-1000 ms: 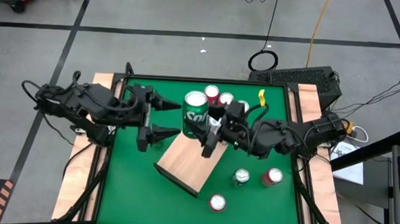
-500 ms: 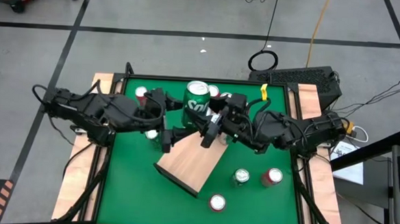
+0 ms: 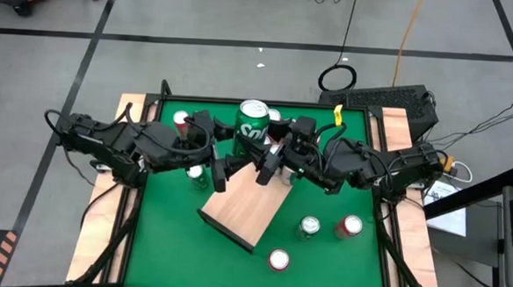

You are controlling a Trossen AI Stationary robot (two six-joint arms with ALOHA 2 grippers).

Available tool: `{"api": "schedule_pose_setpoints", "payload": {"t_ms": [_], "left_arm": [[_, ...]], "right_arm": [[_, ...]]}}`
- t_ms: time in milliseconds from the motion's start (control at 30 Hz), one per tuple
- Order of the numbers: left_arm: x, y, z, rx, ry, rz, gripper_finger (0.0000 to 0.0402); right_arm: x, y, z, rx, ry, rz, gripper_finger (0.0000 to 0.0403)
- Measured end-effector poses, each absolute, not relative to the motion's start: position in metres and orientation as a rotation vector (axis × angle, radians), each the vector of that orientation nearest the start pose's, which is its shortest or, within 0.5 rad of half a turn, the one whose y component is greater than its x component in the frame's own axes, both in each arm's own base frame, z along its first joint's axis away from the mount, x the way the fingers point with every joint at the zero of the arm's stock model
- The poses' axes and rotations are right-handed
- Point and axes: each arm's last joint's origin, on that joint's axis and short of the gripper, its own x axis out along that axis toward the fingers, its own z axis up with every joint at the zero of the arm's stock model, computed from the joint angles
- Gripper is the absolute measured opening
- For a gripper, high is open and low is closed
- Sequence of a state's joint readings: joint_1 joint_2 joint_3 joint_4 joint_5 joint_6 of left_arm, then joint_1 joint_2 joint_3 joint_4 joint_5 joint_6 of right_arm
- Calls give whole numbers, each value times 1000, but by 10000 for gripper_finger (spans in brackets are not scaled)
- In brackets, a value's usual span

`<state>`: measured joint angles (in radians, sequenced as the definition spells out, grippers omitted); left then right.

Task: Sort soda cans
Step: Put the green soda can on the shelf

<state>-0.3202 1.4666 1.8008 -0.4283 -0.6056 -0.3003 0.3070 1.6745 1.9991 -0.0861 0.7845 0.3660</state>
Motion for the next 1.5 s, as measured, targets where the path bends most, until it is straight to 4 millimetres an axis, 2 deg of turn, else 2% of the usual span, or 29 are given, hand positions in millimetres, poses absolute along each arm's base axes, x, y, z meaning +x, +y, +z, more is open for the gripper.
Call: {"api": "schedule_pose_setpoints", "payload": {"t_ms": [167, 433, 567, 800, 1233, 1500], "left_arm": [[286, -77, 494, -255, 43, 298, 292], [285, -79, 492, -234, 63, 306, 289], [283, -83, 489, -181, 87, 362, 288], [280, -89, 483, -107, 96, 492, 287], [322, -119, 449, 79, 164, 516, 287], [333, -125, 439, 95, 162, 595, 286]], "right_arm": [[336, 85, 522, 463, -287, -438, 309], [333, 94, 521, 428, -272, -452, 333], [326, 101, 525, 402, -277, -521, 349], [313, 107, 532, 415, -287, -511, 356], [312, 106, 523, 399, -206, -542, 357], [287, 105, 523, 459, -120, -507, 353]]}}
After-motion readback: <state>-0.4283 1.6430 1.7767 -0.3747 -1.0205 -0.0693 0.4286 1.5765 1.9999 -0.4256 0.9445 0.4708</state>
